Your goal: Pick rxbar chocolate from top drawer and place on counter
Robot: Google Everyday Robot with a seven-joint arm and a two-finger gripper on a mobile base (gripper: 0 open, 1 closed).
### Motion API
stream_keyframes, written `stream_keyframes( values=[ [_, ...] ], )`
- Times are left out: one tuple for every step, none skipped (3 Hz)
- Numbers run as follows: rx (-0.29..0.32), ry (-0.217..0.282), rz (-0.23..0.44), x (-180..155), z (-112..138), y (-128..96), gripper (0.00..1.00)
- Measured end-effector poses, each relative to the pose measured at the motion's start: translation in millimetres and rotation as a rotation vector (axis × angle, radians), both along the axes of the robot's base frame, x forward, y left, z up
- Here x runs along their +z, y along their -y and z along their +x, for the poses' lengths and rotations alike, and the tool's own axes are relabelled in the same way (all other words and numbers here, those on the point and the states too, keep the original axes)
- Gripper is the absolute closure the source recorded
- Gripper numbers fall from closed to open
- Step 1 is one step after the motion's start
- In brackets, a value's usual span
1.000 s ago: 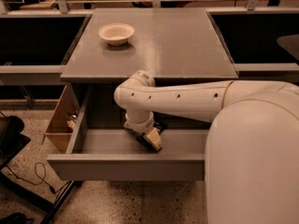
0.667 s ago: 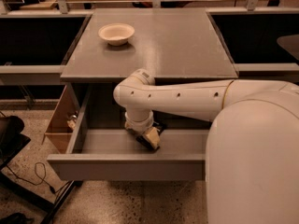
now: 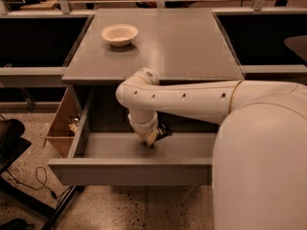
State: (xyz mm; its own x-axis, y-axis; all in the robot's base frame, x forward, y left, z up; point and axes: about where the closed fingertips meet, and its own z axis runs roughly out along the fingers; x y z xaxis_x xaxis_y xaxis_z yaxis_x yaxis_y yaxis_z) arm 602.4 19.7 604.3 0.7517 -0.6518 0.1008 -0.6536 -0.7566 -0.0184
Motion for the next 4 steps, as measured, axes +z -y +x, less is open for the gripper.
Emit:
stream_keyframes(
  values=[
    [-0.010,0.012,0.002,6,-3,-2,1.00],
    [-0.046,0.065,-0.009,36,-19,7,1.00],
    [-0.077,0.146,-0.063,95,-45,20,1.00],
    [-0.102,0.222,-0.109,167,-67,38,1.00]
  ],
)
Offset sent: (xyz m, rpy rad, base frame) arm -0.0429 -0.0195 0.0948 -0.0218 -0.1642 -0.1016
